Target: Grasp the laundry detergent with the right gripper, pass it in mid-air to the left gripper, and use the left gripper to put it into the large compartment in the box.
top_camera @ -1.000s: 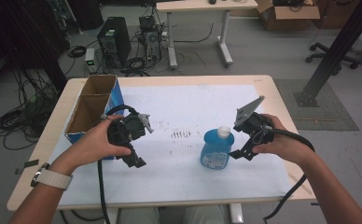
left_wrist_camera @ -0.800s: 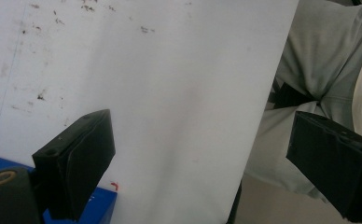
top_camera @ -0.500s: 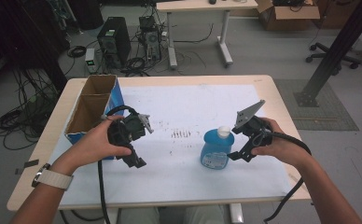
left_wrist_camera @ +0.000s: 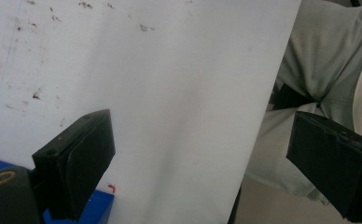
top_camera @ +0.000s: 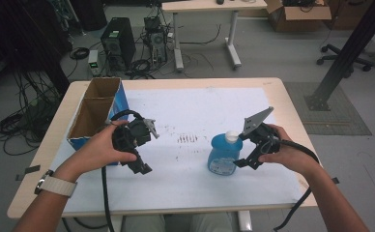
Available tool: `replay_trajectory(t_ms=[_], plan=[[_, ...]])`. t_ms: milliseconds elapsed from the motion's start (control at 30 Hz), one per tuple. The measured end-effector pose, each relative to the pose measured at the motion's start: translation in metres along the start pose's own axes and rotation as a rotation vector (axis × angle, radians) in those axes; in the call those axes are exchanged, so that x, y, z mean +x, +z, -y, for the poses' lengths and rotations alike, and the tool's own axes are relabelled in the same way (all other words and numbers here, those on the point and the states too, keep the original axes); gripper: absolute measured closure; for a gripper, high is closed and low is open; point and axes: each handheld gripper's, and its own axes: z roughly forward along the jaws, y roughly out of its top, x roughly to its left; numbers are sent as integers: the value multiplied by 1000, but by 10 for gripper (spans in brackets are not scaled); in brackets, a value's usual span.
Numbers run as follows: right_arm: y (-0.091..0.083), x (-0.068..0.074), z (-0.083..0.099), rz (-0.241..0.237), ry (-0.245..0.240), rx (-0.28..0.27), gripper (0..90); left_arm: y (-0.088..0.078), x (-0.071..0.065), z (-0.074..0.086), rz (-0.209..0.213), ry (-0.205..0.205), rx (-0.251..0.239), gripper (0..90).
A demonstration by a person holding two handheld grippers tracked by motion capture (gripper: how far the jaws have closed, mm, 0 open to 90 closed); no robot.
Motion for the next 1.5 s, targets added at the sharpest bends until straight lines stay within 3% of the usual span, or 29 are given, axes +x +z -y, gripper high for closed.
replay_trajectory(t_ms=[1200,1500], plan=[[13,-2,18,-6,13,-181,35,3,2,-1,7,-8,1,80],[16,-2,25,-5,22,-205,36,4,3,0,9,-13,0,79]])
